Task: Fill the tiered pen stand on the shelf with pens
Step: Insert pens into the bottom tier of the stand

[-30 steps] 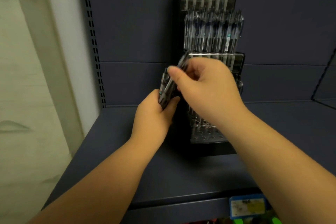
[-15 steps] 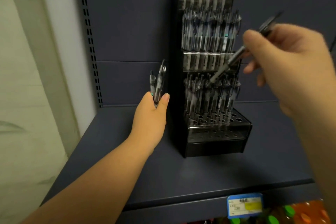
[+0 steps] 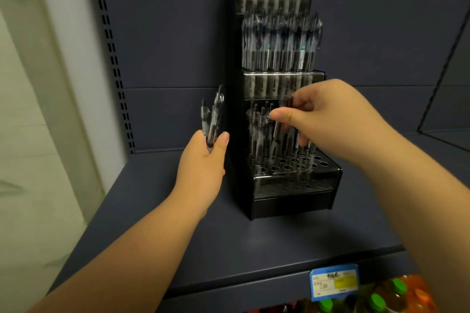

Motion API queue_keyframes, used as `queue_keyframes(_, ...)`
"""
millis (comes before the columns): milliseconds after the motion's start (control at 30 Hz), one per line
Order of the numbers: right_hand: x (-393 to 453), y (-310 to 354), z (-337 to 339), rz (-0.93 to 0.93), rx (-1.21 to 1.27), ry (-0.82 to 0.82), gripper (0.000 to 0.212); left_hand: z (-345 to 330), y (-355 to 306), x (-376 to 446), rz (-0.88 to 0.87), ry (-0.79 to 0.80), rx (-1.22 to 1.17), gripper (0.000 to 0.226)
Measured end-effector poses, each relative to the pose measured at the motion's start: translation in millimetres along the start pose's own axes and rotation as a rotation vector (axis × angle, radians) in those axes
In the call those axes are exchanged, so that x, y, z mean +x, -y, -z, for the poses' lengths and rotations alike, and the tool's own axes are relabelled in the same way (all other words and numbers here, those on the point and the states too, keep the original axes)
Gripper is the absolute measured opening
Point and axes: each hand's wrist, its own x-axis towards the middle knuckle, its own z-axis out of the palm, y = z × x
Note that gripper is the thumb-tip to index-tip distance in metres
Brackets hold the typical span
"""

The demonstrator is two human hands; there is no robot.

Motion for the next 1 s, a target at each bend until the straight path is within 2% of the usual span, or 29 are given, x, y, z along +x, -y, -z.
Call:
queue_keyframes(133,10.0,5.9,-6.7,-0.056,-0.166,0.264,0.032,0.5,0.5,0.0,0.007,-0.001,0.002,0.031)
queue_keyframes(200,9.6,2.7,-12.4,-0.077,-0.164,0.314,0.03,0.8,1.0,0.6,0.01,-0.009,0.011,0.035)
queue_keyframes(500,4.0,-6.0,-21.4,-0.08,-0.118,0.242,0.029,0.6,1.3,0.9,0.017,0.009,0.028,0.036)
queue_keyframes(600,-1.2,-3.6,-16.3,-0.106,-0.178,0.226,0.04,0.7,1.1,0.8,0.021,0.023,0.02,0.038)
queue_keyframes(700,-10.8,2.5,-10.9,-0.08,-0.239,0.108,0.051,1.0,-2.0,0.4,0.005,0.034,0.008,0.034)
queue_keyframes(867,-18.8,22.9,-27.2,0.073,-0.098,-0.089,0.027,1.2,-7.8,-1.9,-0.052,0.022,0.058,0.036)
queue_keyframes(1000,-16.1,35.7,-50.0,0.169,-0.073,-0.155,0.025,3.4,-10.9,-2.5,-0.072,0.037,0.031,0.028)
